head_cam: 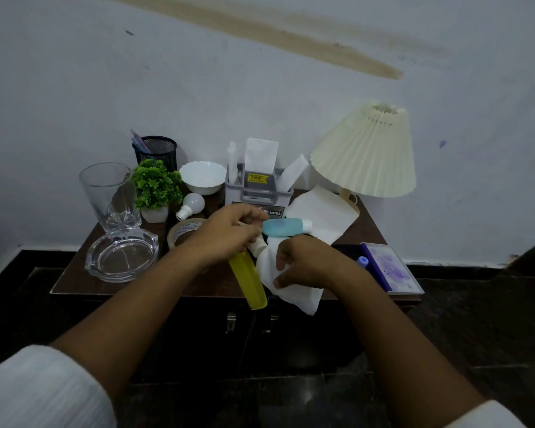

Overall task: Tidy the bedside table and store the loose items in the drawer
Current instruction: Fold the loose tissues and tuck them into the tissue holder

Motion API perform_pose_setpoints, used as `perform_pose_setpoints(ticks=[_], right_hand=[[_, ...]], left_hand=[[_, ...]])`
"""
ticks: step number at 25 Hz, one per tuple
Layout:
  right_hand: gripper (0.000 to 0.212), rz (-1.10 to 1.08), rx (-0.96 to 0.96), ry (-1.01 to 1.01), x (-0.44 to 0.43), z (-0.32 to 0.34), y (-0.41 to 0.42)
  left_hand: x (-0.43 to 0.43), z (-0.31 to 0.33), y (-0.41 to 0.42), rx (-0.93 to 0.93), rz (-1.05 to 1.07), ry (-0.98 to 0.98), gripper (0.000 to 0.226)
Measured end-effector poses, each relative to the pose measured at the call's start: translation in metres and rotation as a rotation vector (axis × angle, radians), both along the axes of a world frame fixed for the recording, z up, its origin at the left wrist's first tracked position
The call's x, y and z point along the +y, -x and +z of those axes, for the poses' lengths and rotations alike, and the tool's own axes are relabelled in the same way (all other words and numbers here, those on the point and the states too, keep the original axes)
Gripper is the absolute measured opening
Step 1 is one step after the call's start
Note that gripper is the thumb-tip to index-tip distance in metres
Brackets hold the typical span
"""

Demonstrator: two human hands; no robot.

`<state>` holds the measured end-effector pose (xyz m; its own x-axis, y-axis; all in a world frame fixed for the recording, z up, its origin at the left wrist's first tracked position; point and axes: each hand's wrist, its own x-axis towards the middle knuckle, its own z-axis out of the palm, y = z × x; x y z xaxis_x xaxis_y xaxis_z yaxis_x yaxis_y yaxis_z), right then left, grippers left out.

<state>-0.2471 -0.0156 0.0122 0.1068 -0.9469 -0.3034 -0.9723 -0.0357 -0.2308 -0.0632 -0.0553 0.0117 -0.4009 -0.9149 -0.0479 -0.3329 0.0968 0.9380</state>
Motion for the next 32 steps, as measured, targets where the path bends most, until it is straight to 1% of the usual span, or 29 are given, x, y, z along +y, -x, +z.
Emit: perform_pose_setpoints(ticks=[3,5,7,8,9,10,13,16,17,18,20,21,22,23,25,27,29,32], right_hand=[[0.019,0.054,0.044,0.069,-0.002,-0.006,-0.001],[0.015,0.073,0.05,0.102,-0.002,-0.008,-0.001],[0.012,0.062,0.016,0.122,-0.001,-0.002,0.001],[0.012,0.032,-0.04,0.143,-0.002,0.003,0.005],[0.011,-0.018,-0.143,0.165,-0.002,0.01,0.008],[0.01,-0.076,-0.288,0.176,0.0,0.018,0.012],[0.009,-0.232,-0.79,0.204,0.009,0.04,0.02],[0.009,-0.302,-1.194,0.226,0.012,0.05,0.023],[0.004,-0.314,-1.338,0.223,0.01,0.051,0.024],[0.006,-0.322,-1.479,0.216,0.008,0.051,0.023],[0.025,-0.298,-1.718,0.16,0.006,0.051,0.017],[0.031,-0.284,-1.79,0.132,0.007,0.051,0.013],[0.034,-0.274,-1.835,0.112,0.008,0.051,0.009],[0.033,-0.275,-1.856,0.098,0.009,0.051,0.005],[0.03,-0.35,-1.86,0.104,0.006,0.051,0.002],[0.037,-0.465,-1.826,0.119,0.002,0.048,0.003],[0.043,-0.51,-1.679,0.18,0.001,0.045,0.005],[0.06,-0.459,-1.423,0.36,0.003,0.04,0.005]], left_hand=[[-0.001,-0.002,0.004,0.001,-0.013,0.007,0.033],[-0.001,-0.003,0.004,0.002,-0.021,0.015,0.033],[-0.001,-0.003,0.003,0.026,-0.011,0.023,0.032],[-0.001,-0.002,0.002,0.045,-0.002,0.033,0.031],[-0.001,-0.002,0.001,0.067,0.011,0.044,0.03],[-0.002,-0.002,0.0,0.096,0.028,0.05,0.028],[-0.002,-0.003,0.0,0.226,0.114,0.061,0.025],[-0.002,0.003,0.003,0.374,0.217,0.131,0.023],[-0.003,0.005,0.004,0.417,0.245,0.135,0.025],[-0.004,0.007,0.005,0.455,0.249,0.1,0.03],[-0.005,0.009,0.003,0.485,0.163,-0.082,0.045],[-0.005,0.008,0.003,0.491,0.092,-0.172,0.05],[-0.004,0.008,0.003,0.521,0.047,-0.218,0.049],[-0.004,0.009,0.003,0.578,0.046,-0.219,0.045],[-0.005,0.013,0.004,0.699,0.136,-0.156,0.042],[-0.005,0.017,0.0,0.713,0.221,-0.072,0.043],[-0.006,0.018,-0.006,0.643,0.25,0.02,0.047],[-0.006,0.016,-0.011,0.59,0.267,0.106,0.064]])
